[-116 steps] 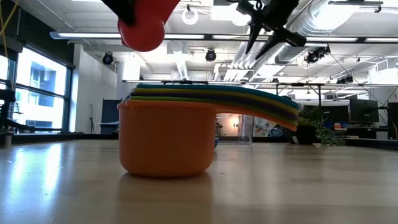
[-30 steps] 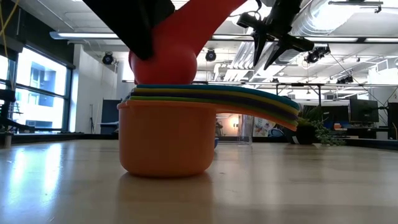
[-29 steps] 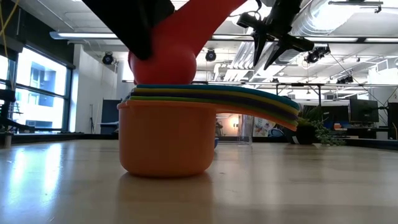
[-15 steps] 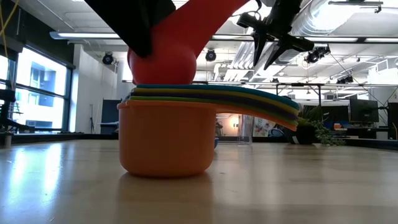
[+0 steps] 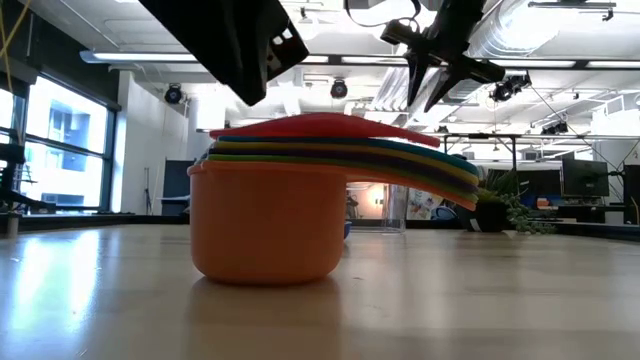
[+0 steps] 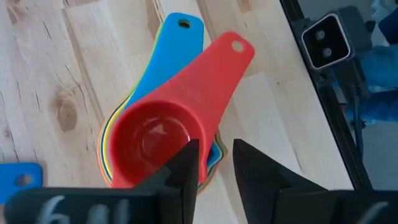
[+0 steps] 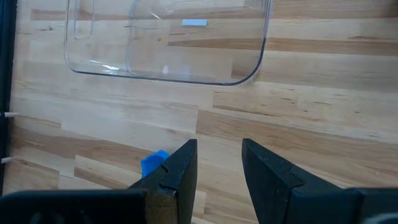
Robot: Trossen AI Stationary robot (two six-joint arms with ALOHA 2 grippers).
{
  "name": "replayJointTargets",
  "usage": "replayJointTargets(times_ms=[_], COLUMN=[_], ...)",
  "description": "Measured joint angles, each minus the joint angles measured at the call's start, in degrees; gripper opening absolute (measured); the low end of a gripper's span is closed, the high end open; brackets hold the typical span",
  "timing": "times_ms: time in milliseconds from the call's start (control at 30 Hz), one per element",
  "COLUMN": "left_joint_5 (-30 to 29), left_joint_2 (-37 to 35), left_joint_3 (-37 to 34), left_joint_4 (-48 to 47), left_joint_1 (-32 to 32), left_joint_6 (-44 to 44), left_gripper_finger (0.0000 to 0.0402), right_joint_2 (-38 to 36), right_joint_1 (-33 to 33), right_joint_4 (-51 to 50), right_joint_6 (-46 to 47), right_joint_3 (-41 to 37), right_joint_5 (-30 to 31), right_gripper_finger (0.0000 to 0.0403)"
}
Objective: Nest measuring cups in basket
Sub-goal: Stack the red measuring cup in the light blue measuring cup
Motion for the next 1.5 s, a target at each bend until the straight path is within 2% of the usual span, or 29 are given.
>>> replayJointTargets(times_ms=[300,600,867,1100,1500], left_joint_5=[0.0,0.1,0.2,0.4,0.8], left_joint_2=[0.0,-1.7,-0.3,2.3,9.2], left_joint_3=[0.3,4.5,4.6,4.7,4.6], left_joint_4=[-0.1,-7.5,1.0,6.6,7.8], left_joint_1=[0.2,-0.8,-5.0,-5.2,-5.2], left_joint_6=[-3.2,-3.5,-2.4,-1.4,-0.8], left_gripper_finger=[0.0110,0.0111,0.0111,0.0111,0.0111], right_joint_2=[0.0,0.0,0.0,0.0,0.0], right_joint_1=[0.0,0.4,2.9,5.6,8.2], right_joint_4=[0.0,0.4,1.3,1.8,1.9], right_joint_6=[0.0,-2.0,0.6,3.2,5.6], right_joint_3=[0.0,0.0,0.0,0.0,0.0], right_joint_5=[-0.2,-6.1,-7.2,-5.5,-4.0], right_gripper_finger=[0.0119,0.0119,0.0119,0.0119,0.0119])
